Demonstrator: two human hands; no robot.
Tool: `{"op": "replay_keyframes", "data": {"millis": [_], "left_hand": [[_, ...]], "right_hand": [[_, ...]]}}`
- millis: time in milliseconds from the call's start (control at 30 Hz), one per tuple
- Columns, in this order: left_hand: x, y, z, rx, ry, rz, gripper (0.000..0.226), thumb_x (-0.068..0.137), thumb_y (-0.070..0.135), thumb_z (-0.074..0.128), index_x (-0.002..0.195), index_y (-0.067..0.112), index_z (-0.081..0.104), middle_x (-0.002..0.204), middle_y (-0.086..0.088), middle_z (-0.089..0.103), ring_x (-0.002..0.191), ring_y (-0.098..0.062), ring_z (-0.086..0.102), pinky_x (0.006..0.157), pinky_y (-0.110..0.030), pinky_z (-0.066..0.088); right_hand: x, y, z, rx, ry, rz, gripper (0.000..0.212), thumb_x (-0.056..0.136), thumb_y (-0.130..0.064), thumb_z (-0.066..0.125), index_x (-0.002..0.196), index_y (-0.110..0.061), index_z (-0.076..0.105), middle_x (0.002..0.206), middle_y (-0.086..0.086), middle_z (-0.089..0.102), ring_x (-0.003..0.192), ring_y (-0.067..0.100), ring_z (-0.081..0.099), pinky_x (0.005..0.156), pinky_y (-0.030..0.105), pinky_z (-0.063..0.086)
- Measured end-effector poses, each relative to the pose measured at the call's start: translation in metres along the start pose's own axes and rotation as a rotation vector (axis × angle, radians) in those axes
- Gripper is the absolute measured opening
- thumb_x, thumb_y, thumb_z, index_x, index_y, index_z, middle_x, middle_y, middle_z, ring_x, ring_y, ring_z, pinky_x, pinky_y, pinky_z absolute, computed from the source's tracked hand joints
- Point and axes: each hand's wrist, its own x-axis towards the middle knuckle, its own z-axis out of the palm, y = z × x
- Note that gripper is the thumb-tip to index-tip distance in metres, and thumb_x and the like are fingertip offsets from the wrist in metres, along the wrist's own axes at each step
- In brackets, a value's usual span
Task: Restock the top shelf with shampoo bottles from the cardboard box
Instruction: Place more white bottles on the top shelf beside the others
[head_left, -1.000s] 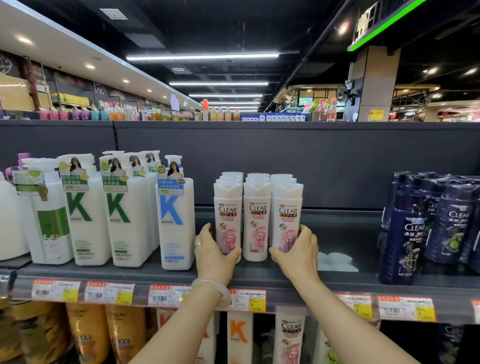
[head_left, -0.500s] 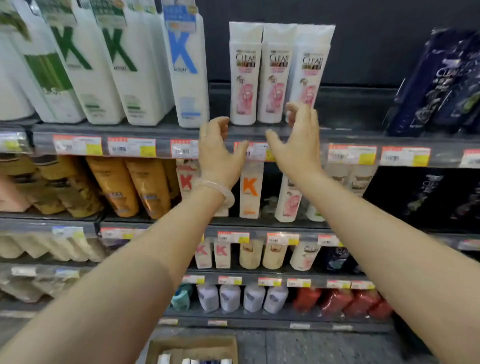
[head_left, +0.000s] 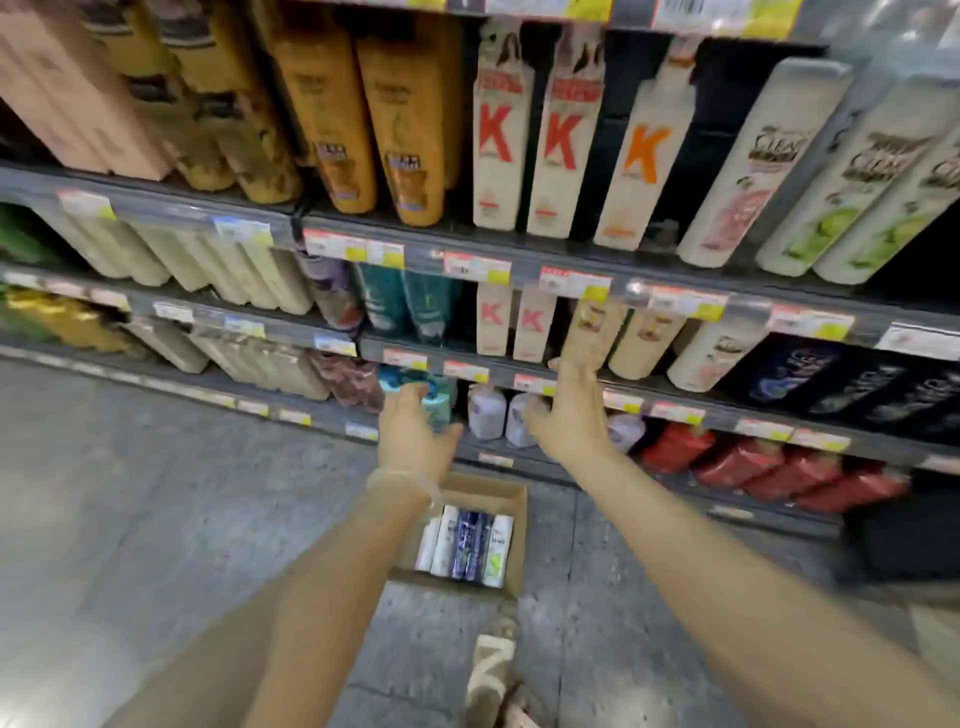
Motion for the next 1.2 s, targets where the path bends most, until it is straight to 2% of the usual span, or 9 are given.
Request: {"op": "replay_keyframes", "data": {"millis": [100,333,433,533,600,800,967,1067,1200], "left_hand": [[-0.014,-0.054,0.002,-0.015,-0.068,-0.145,0.054,0.08,0.012,0.068,0.127,0.009,0.043,0.126,-0.016,0.047,0.112,-0.03,0.05,0.092,-0.033,0.043],[0.005,-0.153,-0.006,-0.013,-0.077,-0.339,0.051,0.075,0.011,0.069,0.121,0.006,0.048,0.122,-0.018,0.052,0.111,-0.034,0.054,0.094,-0.04,0.046],[0.024,-0.196,-0.007,0.022,-0.161,-0.39,0.051,0.075,0.014,0.069,0.121,0.008,0.048,0.122,-0.015,0.048,0.109,-0.031,0.051,0.095,-0.035,0.043],[0.051,-0.247,0.005,0.119,-0.275,-0.414,0.043,0.081,0.015,0.062,0.121,0.011,0.049,0.124,-0.012,0.048,0.11,-0.029,0.051,0.089,-0.028,0.04],[0.07,-0.282,0.022,0.171,-0.334,-0.414,0.04,0.084,0.015,0.058,0.122,0.012,0.048,0.125,-0.01,0.049,0.111,-0.027,0.052,0.085,-0.024,0.039],[0.113,-0.401,0.134,0.244,-0.548,-0.431,0.046,0.081,0.016,0.056,0.125,0.016,0.044,0.122,-0.009,0.052,0.109,-0.026,0.052,0.094,-0.031,0.044],[0.137,-0.481,0.246,0.31,-0.682,-0.476,0.056,0.086,0.016,0.053,0.138,0.014,0.033,0.136,-0.01,0.042,0.125,-0.028,0.044,0.106,-0.033,0.036],[0.154,-0.519,0.303,0.367,-0.741,-0.476,0.057,0.087,0.021,0.056,0.137,0.01,0.033,0.132,-0.01,0.048,0.122,-0.028,0.048,0.101,-0.033,0.038],[0.163,-0.557,0.355,0.349,-0.7,-0.46,0.041,0.08,0.021,0.063,0.117,0.01,0.05,0.116,-0.01,0.059,0.107,-0.029,0.058,0.092,-0.035,0.046]], "right_hand": [[-0.018,0.005,0.049,0.016,-0.091,0.017,0.048,0.085,-0.021,0.061,0.125,-0.003,0.04,0.121,0.019,0.046,0.115,0.035,0.045,0.082,0.035,0.039],[-0.026,0.004,0.149,-0.006,-0.23,0.207,0.051,0.08,-0.031,0.066,0.122,-0.009,0.047,0.12,0.016,0.049,0.115,0.033,0.047,0.095,0.041,0.044],[-0.017,0.013,0.205,0.075,-0.268,0.362,0.04,0.076,-0.027,0.066,0.111,-0.01,0.057,0.114,0.011,0.058,0.11,0.029,0.055,0.092,0.034,0.047],[-0.01,0.032,0.267,0.099,-0.275,0.486,0.05,0.069,-0.037,0.063,0.111,-0.01,0.058,0.11,0.009,0.062,0.106,0.03,0.059,0.091,0.037,0.049],[-0.003,0.047,0.308,0.119,-0.291,0.58,0.043,0.078,-0.024,0.067,0.114,-0.005,0.053,0.108,0.013,0.06,0.105,0.033,0.059,0.088,0.037,0.049],[0.023,0.132,0.443,0.038,-0.431,0.666,0.04,0.082,-0.021,0.063,0.119,-0.01,0.053,0.113,0.012,0.062,0.102,0.028,0.059,0.075,0.025,0.044],[0.05,0.21,0.54,0.031,-0.526,0.727,0.053,0.086,-0.023,0.061,0.133,-0.008,0.042,0.13,0.012,0.051,0.118,0.027,0.051,0.09,0.026,0.042],[0.064,0.243,0.588,0.063,-0.555,0.735,0.054,0.09,-0.023,0.056,0.138,-0.012,0.036,0.139,0.011,0.044,0.126,0.028,0.045,0.1,0.029,0.037],[0.069,0.268,0.636,0.052,-0.493,0.688,0.048,0.088,-0.016,0.051,0.134,-0.014,0.043,0.129,0.013,0.054,0.114,0.032,0.054,0.094,0.033,0.045]]}}
